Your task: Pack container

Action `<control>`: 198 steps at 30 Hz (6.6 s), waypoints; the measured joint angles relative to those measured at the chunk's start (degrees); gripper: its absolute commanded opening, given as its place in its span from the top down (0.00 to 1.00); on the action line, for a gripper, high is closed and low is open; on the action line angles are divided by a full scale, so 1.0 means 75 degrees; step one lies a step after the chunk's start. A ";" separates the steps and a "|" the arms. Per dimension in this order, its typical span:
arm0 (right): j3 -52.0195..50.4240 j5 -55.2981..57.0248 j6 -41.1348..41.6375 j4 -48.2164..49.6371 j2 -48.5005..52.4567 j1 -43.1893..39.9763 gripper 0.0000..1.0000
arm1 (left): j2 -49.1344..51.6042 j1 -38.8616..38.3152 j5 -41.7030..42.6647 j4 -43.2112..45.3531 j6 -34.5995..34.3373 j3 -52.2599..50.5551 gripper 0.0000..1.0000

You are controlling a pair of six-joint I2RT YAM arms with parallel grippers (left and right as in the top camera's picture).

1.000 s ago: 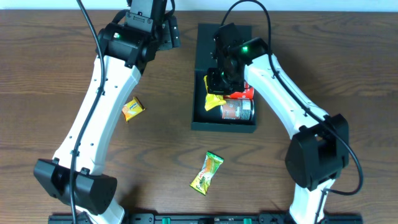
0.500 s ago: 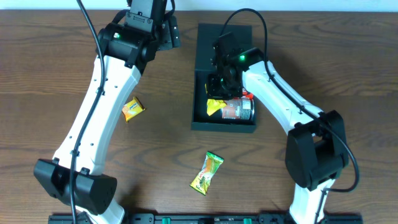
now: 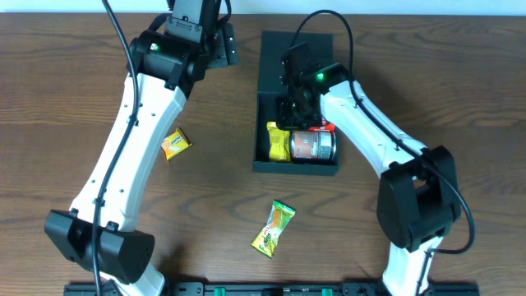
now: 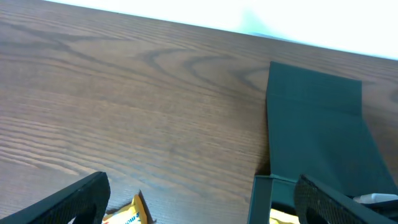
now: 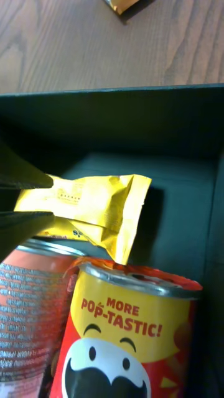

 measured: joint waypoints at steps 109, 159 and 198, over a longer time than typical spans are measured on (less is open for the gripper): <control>0.4202 0.1676 -0.0822 -0.3858 0.0041 -0.2585 0.01 | -0.0015 -0.4747 0.3258 0.1207 -0.0621 -0.6580 0.93; 0.4202 0.1609 -0.0819 -0.3544 0.0041 -0.2585 0.01 | -0.0099 -0.4503 0.2547 0.1521 -0.0790 -0.6647 0.00; 0.4202 0.1606 -0.0819 -0.3468 0.0041 -0.2585 0.01 | 0.0326 -0.4097 0.3293 0.1326 -0.0793 -0.6645 0.80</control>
